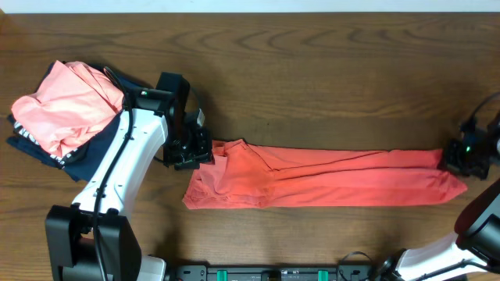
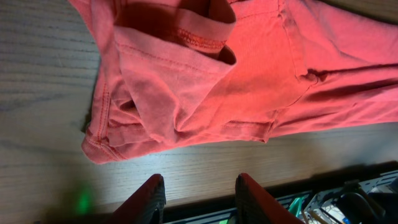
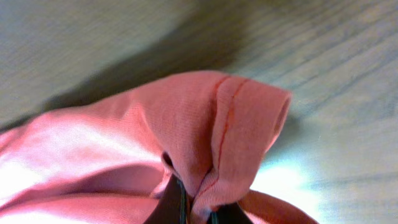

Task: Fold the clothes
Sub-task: 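Grasp the strip's right end with the right gripper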

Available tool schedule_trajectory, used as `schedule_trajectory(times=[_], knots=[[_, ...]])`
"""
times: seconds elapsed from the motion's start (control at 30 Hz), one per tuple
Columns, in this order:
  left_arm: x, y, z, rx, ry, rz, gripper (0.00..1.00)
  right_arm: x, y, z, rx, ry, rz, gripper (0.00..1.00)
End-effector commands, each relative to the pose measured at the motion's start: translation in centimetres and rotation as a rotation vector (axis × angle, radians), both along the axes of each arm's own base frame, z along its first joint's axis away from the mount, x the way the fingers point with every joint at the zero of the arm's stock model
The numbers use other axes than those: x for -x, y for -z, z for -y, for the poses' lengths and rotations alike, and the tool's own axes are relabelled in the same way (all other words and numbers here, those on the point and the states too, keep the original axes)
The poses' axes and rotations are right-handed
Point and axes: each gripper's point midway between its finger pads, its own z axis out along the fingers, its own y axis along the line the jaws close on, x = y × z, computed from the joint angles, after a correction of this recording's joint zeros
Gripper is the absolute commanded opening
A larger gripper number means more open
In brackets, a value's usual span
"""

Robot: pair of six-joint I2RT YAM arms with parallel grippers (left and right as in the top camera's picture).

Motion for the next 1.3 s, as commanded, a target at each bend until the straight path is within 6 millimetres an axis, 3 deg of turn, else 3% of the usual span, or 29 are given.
schedule_trajectory(times=[0.0,0.13,0.3,0.73,0.8,0.83,0.9,0.93,0.97,1.07,1.2,1.27], knots=[[0.2,0.3,-0.2,-0.008,0.011,-0.007,0.39,-2.2,-3.9,-2.4,-0.006,-0.016,0.064,0.01],[0.2,0.3,-0.2,-0.009,0.011,-0.007,0.39,-1.4,-5.0,-6.7,-0.039,-0.107,0.004,0.01],[0.3,0.3,-0.2,-0.009,0.011,-0.007,0.39,-0.6,-5.1,-12.4,-0.078,-0.196,-0.096,0.01],[0.3,0.3,-0.2,-0.009,0.011,-0.007,0.39,-1.1,-4.5,-25.9,-0.048,-0.369,-0.099,0.05],[0.3,0.3,-0.2,-0.009,0.011,-0.007,0.39,-1.3,-4.5,-27.8,-0.054,-0.418,-0.070,0.15],[0.3,0.3,-0.2,-0.009,0.011,-0.008,0.39,-1.3,-4.5,-28.7,-0.053,-0.445,-0.056,0.26],[0.3,0.3,-0.2,-0.009,0.011,-0.008,0.39,-1.3,-4.5,-30.1,-0.054,-0.489,-0.036,0.62],[0.3,0.3,-0.2,-0.009,0.011,-0.008,0.39,-1.2,-4.5,-30.7,-0.055,-0.509,-0.027,0.77],[0.3,0.3,-0.2,-0.009,0.011,-0.008,0.39,-1.2,-4.5,-31.3,-0.054,-0.528,-0.020,0.83],[0.3,0.3,-0.2,-0.009,0.011,-0.008,0.39,-1.1,-4.5,-31.8,-0.038,-0.577,-0.009,0.85],[0.2,0.4,-0.7,-0.035,0.012,-0.004,0.40,-1.4,-4.3,-29.6,0.057,-0.551,-0.020,0.86],[0.0,0.8,-1.7,-0.099,0.016,0.010,0.53,-1.6,-4.3,-27.5,0.132,-0.503,-0.039,0.88]])
